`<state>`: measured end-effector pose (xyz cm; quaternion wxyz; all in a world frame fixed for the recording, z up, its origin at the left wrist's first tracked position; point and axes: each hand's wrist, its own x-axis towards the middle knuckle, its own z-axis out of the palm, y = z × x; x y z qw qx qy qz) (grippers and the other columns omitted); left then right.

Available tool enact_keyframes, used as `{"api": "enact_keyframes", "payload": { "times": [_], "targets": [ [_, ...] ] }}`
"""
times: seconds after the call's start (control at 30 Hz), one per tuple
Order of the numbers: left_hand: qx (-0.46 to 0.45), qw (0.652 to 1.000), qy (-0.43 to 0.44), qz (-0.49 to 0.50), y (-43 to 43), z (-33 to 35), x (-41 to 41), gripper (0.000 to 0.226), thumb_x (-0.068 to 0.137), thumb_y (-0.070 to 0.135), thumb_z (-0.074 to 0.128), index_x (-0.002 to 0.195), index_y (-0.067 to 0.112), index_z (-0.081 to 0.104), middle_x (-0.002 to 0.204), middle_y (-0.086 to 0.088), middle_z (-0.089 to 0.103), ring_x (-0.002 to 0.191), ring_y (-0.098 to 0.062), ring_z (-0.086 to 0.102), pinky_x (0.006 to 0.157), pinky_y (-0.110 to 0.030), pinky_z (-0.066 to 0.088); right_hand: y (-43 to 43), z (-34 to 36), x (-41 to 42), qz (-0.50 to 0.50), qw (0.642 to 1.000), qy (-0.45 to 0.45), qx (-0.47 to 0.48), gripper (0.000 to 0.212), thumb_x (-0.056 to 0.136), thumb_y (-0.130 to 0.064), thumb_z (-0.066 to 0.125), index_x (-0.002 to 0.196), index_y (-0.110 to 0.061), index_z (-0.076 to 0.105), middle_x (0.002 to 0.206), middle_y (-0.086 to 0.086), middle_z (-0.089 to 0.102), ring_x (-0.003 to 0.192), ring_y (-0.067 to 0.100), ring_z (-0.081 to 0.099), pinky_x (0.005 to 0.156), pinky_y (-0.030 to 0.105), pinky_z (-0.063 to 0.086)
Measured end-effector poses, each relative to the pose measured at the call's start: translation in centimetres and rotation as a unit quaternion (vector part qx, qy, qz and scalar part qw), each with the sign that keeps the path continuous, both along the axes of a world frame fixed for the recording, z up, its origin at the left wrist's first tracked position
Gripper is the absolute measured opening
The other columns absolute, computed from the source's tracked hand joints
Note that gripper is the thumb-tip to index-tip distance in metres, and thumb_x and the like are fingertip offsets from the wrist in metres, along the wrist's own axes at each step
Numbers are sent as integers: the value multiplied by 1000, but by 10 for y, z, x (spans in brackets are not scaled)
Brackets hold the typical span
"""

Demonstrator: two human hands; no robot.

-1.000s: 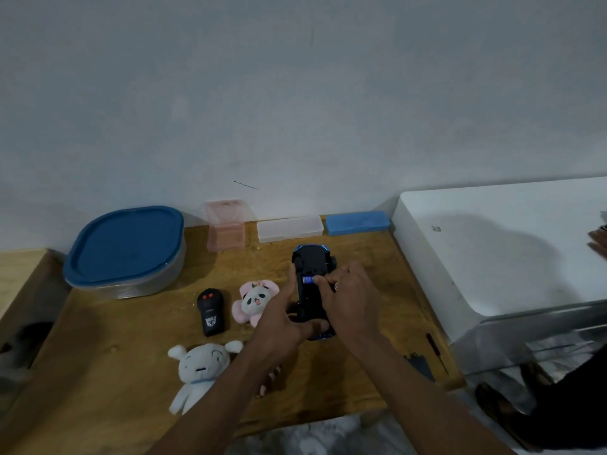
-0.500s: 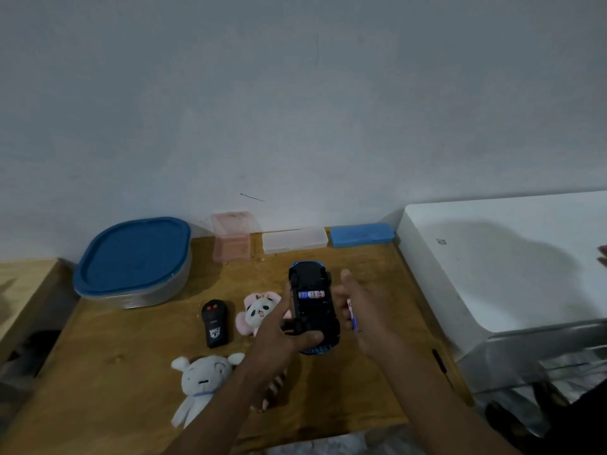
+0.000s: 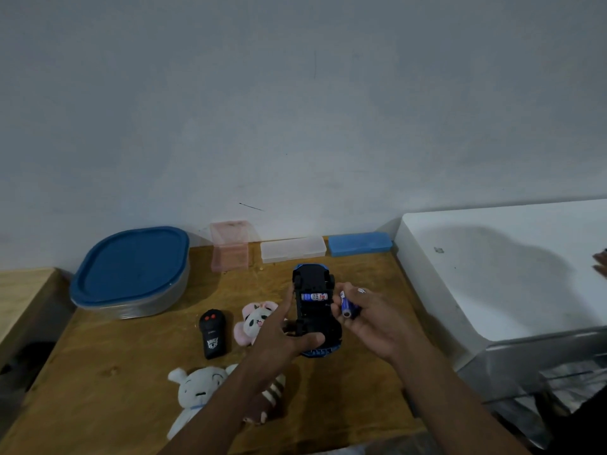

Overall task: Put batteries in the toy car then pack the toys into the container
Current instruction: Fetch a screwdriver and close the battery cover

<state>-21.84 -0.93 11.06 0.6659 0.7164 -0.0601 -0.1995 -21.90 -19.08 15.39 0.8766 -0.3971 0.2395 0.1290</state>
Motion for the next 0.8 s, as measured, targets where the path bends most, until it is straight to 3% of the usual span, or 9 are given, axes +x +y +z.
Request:
{"api": "enact_keyframes", "payload": {
  "times": [0.13,0.3,0.43,0.6,0.8],
  "targets": [
    [4,1000,0,-6,-1,3,0,97,79,5,78,147,45,21,110,10,69,95,3,67,76,-18,55,1,1,-1,-22,999,9,21,29,92,-8,57,117,7,56,113,24,55,89,24,61,64,29,60],
    [-4,1000,10,-12,1,3,-1,98,79,4,78,143,50,20,107,12,70,96,0,69,75,-18,56,2,-1,0,-60,998,9,19,30,90,-6,59,116,9,56,120,27,56,100,27,65,66,30,60],
    [-2,1000,21,-12,1,0,-1,100,78,6,79,143,53,18,112,6,70,101,-5,69,76,-20,56,3,-4,-3,-70,998,7,0,30,90,-5,59,117,8,55,119,25,58,103,30,65,67,33,61],
    [0,1000,24,-11,2,-4,-4,95,78,8,80,132,61,22,114,7,70,102,-6,68,78,-21,56,3,-6,-6,-48,978,-7,-201,20,85,-15,67,104,-6,68,97,8,70,88,19,61,70,28,50],
    [-3,1000,16,-19,-1,-2,-7,94,79,4,78,135,56,24,115,8,68,103,-7,66,81,-24,58,8,-6,0,-27,897,-90,-432,8,86,-17,69,91,-21,73,87,-5,73,86,7,66,65,16,47]
  ]
}}
